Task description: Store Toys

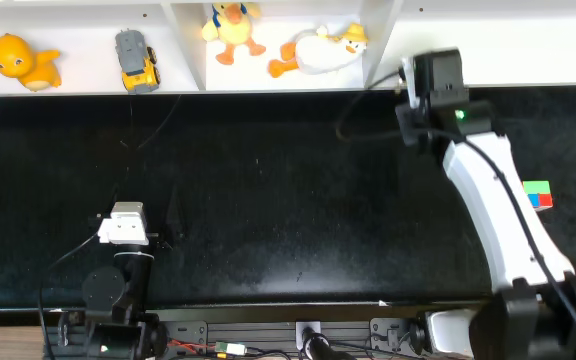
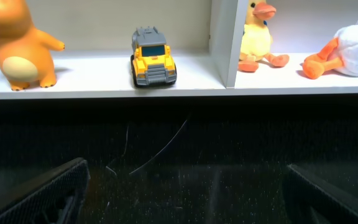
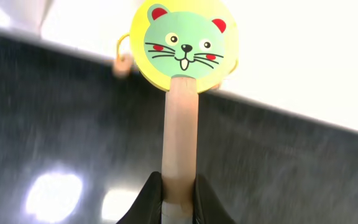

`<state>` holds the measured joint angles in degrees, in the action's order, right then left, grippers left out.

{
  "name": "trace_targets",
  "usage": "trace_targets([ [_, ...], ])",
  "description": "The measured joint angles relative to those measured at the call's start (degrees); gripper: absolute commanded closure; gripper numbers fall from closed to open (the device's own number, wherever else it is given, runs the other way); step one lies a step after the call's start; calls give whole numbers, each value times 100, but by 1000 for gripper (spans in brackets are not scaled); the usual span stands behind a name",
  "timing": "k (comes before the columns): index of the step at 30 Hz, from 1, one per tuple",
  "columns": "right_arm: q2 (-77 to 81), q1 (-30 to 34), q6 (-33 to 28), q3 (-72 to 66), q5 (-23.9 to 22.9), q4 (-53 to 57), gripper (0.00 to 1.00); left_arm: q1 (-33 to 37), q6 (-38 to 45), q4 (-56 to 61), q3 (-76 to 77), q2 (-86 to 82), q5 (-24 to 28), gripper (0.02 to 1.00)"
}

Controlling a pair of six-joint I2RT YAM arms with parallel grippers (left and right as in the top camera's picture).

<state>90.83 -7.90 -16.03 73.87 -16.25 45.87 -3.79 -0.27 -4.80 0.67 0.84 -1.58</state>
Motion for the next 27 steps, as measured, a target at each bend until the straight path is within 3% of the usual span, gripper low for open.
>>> trace_targets([
  [18,1394,249,-44,741,426,-942,947,0,0,0,0,0,0,20],
  [21,1401,262,-44,745,470,-992,844,0,0,0,0,0,0,20],
  [27,1403,267,52,745,575,-1051,748,0,0,0,0,0,0,20],
])
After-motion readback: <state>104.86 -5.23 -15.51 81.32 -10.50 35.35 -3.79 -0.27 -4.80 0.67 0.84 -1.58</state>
